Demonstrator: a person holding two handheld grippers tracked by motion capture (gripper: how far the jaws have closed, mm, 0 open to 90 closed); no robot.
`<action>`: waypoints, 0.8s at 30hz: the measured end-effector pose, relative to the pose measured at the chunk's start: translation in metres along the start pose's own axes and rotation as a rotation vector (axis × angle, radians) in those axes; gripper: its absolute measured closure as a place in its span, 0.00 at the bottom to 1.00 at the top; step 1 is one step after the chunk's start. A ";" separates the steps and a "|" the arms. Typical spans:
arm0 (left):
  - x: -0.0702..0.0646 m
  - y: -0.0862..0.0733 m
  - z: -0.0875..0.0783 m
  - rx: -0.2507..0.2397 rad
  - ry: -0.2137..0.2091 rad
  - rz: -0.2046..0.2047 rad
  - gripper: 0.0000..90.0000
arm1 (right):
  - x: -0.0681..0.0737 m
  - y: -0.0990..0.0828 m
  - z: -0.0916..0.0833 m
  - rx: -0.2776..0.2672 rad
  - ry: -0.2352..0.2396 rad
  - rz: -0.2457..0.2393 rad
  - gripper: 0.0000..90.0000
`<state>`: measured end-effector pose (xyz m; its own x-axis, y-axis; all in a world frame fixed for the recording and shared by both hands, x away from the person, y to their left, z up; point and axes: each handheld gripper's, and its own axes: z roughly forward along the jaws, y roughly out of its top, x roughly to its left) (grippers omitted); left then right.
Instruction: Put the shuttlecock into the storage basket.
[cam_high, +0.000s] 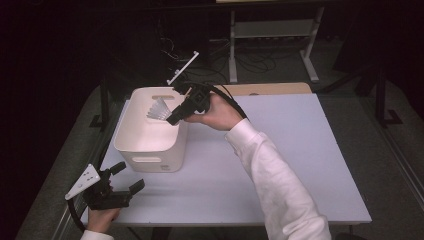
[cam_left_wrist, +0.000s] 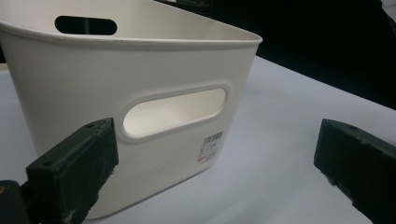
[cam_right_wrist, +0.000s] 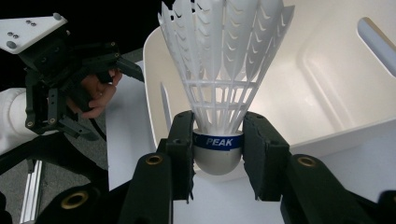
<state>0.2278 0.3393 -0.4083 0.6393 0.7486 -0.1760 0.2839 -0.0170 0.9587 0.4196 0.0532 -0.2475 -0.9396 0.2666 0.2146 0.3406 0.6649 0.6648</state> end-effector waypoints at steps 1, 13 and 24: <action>0.000 0.000 0.000 0.000 0.000 0.001 0.00 | 0.000 0.001 0.001 0.001 -0.002 -0.003 0.71; 0.000 0.000 0.000 -0.006 0.002 -0.003 0.00 | 0.001 0.007 0.022 0.028 0.017 -0.007 0.71; 0.000 0.000 0.000 -0.002 0.000 -0.003 0.00 | -0.001 0.007 0.043 0.057 0.036 -0.016 0.71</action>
<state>0.2277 0.3393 -0.4081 0.6383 0.7487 -0.1792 0.2843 -0.0130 0.9586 0.4245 0.0877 -0.2744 -0.9452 0.2312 0.2305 0.3259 0.7078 0.6267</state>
